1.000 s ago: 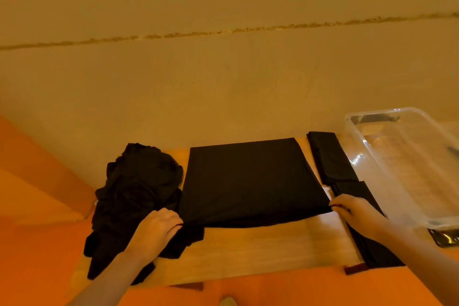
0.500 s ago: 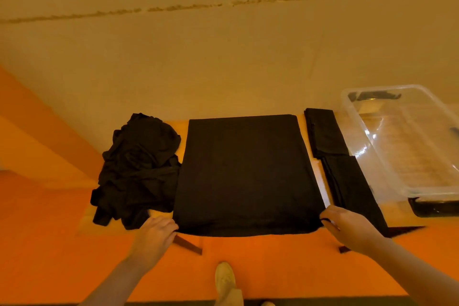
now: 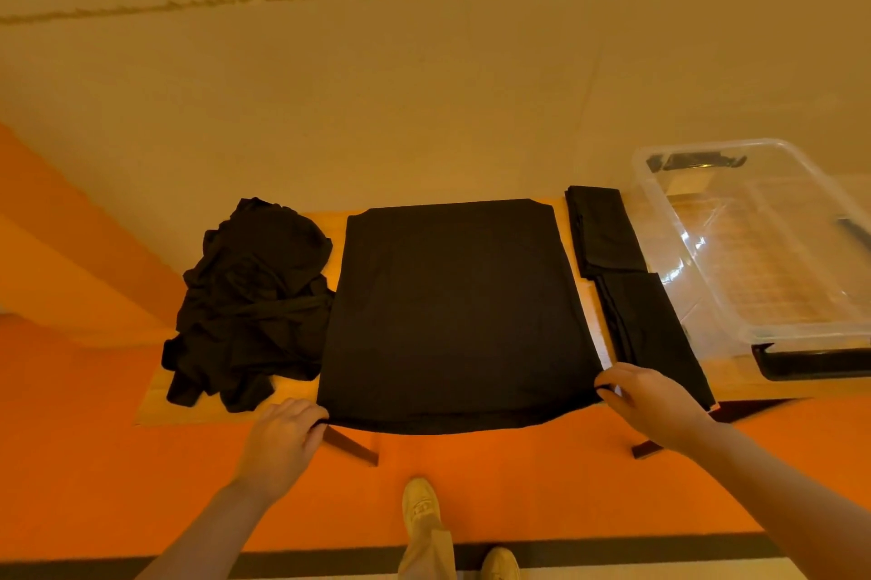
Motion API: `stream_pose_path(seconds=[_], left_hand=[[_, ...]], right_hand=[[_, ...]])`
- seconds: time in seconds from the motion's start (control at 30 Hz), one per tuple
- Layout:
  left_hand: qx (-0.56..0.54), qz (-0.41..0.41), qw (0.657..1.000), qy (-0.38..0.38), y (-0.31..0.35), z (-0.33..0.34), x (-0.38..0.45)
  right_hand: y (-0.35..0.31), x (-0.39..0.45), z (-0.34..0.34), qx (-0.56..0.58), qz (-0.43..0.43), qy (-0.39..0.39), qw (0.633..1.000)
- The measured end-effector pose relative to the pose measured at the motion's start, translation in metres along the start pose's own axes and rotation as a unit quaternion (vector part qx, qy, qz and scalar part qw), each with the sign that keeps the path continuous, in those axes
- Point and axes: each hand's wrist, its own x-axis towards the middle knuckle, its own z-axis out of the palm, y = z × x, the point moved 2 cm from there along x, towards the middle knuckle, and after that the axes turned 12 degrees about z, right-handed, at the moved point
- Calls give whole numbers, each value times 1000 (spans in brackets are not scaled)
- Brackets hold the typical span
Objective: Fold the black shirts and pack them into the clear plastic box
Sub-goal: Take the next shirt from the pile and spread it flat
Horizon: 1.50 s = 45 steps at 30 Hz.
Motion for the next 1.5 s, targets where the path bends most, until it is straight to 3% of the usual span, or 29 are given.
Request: stream_pose_path(seconds=[0.13, 0.43, 0.7, 0.87, 1.2, 1.5], left_hand=[[-40, -12, 999, 16, -5, -2, -5], [-126, -31, 991, -17, 6, -18, -17], [-300, -199, 928, 94, 1, -43, 18], [-299, -182, 925, 147, -15, -66, 56], [-290, -202, 918, 181, -94, -93, 208], [-289, -291, 908, 89, -174, -3, 339]], right_hand=[[5, -3, -9, 57, 20, 1, 998], [5, -14, -19, 63, 25, -42, 997], [-4, -1, -49, 220, 41, 4, 975], [-13, 19, -81, 283, 52, 44, 957], [-50, 146, -156, 302, 90, 132, 940], [-66, 307, -149, 184, 200, 132, 953]])
